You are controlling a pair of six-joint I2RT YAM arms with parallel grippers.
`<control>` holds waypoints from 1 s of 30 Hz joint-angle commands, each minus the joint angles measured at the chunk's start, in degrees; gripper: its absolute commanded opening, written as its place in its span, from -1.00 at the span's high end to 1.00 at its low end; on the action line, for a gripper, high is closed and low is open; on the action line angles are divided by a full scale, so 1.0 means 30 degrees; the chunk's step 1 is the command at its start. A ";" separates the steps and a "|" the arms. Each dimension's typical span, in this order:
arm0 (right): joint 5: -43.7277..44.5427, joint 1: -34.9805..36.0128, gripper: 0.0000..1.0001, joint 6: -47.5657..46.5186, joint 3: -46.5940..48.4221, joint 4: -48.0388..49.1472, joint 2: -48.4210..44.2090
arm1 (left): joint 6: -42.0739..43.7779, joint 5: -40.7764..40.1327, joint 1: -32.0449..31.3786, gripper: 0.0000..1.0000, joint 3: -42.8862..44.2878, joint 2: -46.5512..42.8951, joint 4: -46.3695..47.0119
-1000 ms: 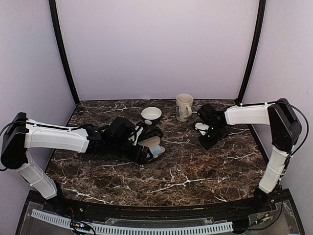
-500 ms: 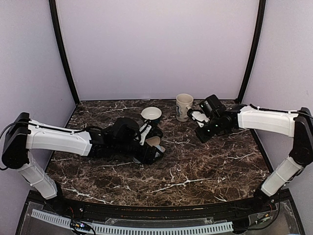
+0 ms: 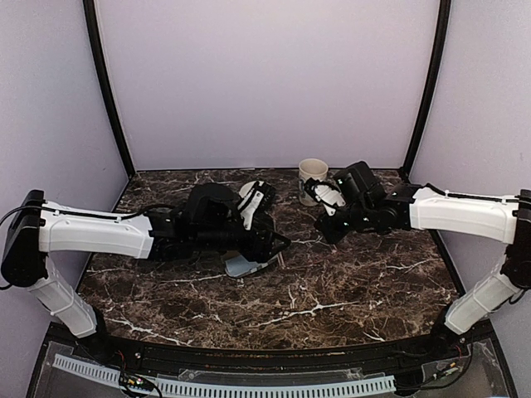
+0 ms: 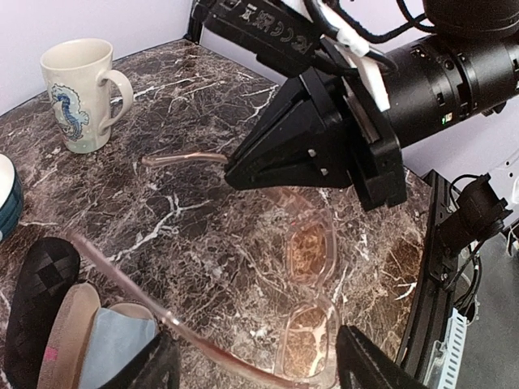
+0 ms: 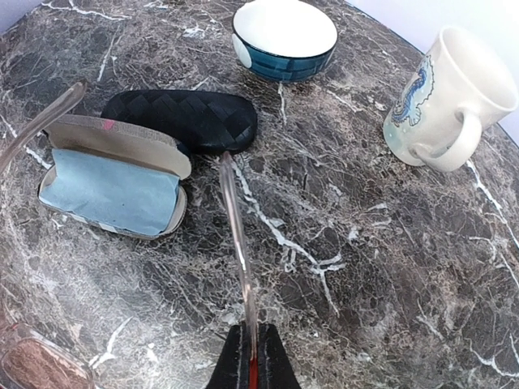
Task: Organize the sunglasses
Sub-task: Fold the left temple of the sunglasses on the sunglasses.
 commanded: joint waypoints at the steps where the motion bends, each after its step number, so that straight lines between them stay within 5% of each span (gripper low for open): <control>1: -0.0290 0.0207 1.00 0.0487 -0.0298 0.1111 -0.0535 | 0.0150 -0.0087 -0.0219 -0.28 0.0407 -0.0122 0.0768; 30: -0.1169 0.0325 1.00 0.1740 -0.0454 0.1713 -0.0778 | 0.0782 0.1774 -0.0954 -0.13 0.1826 0.2435 -0.0249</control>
